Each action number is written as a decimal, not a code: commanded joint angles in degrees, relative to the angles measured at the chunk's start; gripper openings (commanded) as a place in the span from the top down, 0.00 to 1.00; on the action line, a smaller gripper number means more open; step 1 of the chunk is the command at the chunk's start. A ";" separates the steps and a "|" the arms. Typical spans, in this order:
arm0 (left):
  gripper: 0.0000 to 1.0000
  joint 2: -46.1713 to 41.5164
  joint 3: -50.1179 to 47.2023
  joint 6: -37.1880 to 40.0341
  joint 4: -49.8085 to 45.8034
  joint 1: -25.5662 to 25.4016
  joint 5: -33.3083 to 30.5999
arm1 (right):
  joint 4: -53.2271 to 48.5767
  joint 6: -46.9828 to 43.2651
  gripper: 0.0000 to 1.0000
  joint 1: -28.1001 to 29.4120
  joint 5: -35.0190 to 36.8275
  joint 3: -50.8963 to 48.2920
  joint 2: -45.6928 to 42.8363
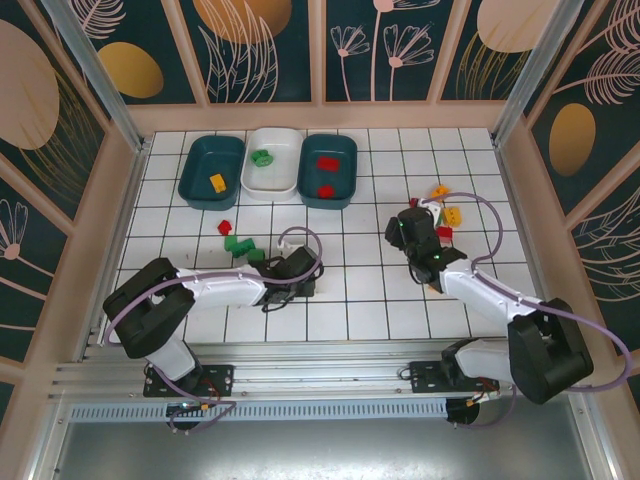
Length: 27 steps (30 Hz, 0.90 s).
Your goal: Sort the legos into containers by color
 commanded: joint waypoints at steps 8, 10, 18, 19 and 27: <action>0.95 -3.93 14.22 9.27 -6.78 4.78 -5.92 | 0.30 1.32 0.39 -8.26 -3.93 -0.48 0.65; 0.95 -3.68 16.81 11.11 -6.10 9.64 -4.09 | 0.40 0.48 0.38 -10.31 -5.94 0.97 2.91; 0.94 10.38 34.57 15.50 -7.71 27.62 -0.33 | -0.57 -2.92 0.32 -13.26 -11.34 9.58 14.16; 0.95 12.33 36.53 15.68 -7.94 28.87 0.49 | -0.38 -3.05 0.32 -13.25 -11.78 10.24 14.83; 0.87 26.60 54.35 17.47 -12.17 35.59 6.29 | -1.14 -4.98 0.30 -13.69 -12.02 14.38 19.23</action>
